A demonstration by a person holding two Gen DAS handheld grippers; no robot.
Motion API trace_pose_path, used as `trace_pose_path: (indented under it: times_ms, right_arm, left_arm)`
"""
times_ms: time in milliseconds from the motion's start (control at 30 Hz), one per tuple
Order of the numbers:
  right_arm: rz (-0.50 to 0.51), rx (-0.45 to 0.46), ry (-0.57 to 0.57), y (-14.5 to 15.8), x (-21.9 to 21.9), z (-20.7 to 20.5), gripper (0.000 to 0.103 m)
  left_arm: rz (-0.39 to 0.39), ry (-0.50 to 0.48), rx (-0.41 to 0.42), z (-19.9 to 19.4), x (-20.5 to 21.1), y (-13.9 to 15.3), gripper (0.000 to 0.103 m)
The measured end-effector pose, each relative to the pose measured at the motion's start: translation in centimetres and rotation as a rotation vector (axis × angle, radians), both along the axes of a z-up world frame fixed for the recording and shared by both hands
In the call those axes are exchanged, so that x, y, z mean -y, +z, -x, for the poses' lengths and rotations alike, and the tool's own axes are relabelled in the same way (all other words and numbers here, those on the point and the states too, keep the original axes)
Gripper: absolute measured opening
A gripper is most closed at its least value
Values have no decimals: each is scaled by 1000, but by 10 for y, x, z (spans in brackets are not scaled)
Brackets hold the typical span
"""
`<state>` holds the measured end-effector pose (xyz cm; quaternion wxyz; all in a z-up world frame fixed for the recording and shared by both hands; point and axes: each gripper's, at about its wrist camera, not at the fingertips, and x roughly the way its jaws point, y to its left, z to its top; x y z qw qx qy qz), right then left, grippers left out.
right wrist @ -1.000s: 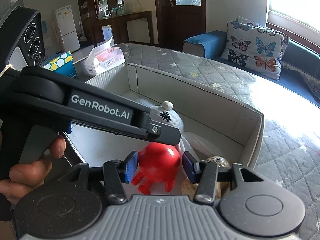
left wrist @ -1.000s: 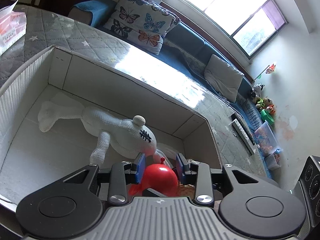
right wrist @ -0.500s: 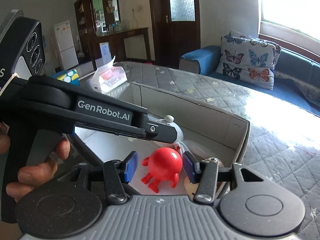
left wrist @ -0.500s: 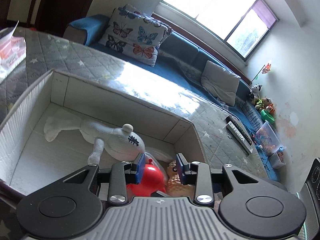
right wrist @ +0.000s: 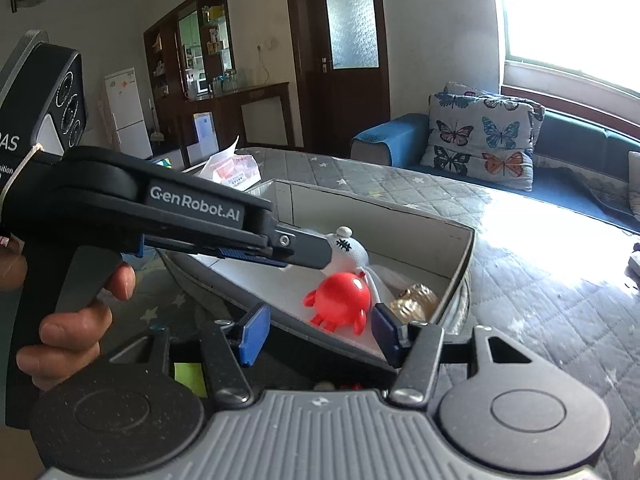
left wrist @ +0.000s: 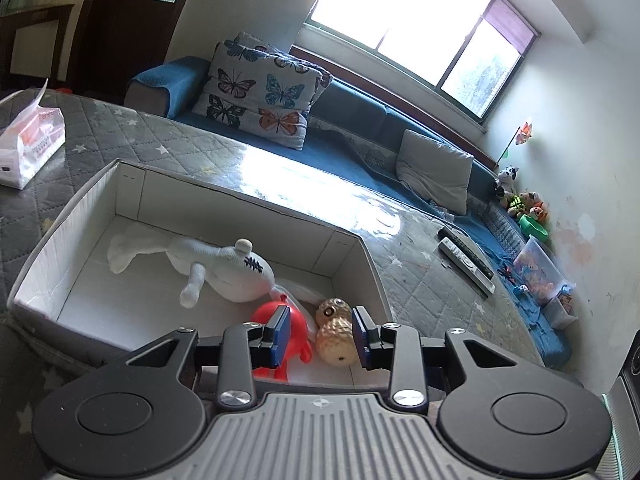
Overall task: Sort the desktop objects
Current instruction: 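Move both grippers to the doll figurine in red-and-black outfit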
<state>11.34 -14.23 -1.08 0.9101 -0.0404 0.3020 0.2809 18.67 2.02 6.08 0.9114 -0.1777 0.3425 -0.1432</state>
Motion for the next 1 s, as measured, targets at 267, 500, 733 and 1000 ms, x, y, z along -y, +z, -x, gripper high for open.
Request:
trace_pose_path:
  times_ms: [267, 500, 733, 1000]
  right_arm:
    - [3, 4, -20, -11, 14, 33, 58]
    - [3, -26, -40, -26, 24, 49, 58]
    - [-17, -48, -66, -37, 32, 52, 60]
    - [-51, -72, -101, -42, 39, 40, 62]
  left_arm:
    - [-16, -6, 21, 30, 5, -1, 36]
    - [-33, -14, 19, 47, 13, -6, 36]
    - [-50, -14, -25, 52, 19, -21, 36]
    - [-35, 12, -79, 51, 13, -37, 36]
